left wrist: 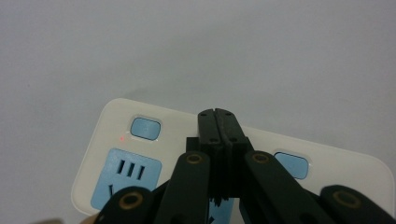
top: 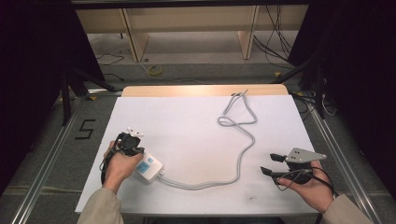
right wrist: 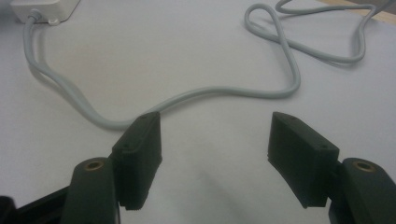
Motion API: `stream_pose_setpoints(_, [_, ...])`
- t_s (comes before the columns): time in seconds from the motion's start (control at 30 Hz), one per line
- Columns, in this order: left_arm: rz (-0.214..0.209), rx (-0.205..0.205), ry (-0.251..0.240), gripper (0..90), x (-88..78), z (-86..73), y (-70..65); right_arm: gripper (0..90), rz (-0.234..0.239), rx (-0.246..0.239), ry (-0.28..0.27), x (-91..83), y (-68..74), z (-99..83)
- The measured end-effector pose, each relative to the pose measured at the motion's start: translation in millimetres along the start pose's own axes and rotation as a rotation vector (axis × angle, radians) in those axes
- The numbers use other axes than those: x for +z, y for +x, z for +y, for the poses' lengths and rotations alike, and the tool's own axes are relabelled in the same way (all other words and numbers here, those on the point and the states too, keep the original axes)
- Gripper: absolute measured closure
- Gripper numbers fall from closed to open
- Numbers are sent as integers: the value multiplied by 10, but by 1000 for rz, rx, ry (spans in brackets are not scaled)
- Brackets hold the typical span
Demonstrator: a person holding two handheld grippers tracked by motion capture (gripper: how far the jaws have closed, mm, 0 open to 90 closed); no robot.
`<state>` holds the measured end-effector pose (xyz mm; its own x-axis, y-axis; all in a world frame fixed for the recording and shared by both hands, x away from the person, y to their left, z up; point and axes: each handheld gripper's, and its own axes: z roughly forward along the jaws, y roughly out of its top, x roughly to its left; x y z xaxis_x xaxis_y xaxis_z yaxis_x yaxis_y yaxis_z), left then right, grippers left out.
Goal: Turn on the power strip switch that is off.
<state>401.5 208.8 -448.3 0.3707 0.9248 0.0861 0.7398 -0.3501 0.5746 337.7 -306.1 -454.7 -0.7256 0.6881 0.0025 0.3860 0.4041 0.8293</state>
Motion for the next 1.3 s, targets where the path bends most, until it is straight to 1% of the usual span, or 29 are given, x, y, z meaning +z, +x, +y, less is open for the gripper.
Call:
stream_pose_setpoints(0.4, [1, -9, 7, 899, 7, 4, 1, 353, 0, -6, 1, 1, 0, -2])
stream_pose_setpoints(0.47, [2, -16, 9, 899, 8, 7, -1, 353, 0, -5, 1, 1, 0, -2])
stream_pose_setpoints(0.73, [4, -15, 17, 900, 11, 15, -6, 353, 2, -6, 1, 2, 0, -3])
stream_pose_setpoints(0.97, [16, -14, 19, 900, 15, 21, -21, 353, 1, -4, 1, 0, 4, -1])
stream_pose_setpoints(1.13, [14, -21, 19, 900, 19, 21, -22, 353, 1, -4, 2, -1, 5, 0])
stream_pose_setpoints(1.3, [16, -20, 20, 900, 18, 21, -25, 353, -1, -3, 2, -2, 6, 1])
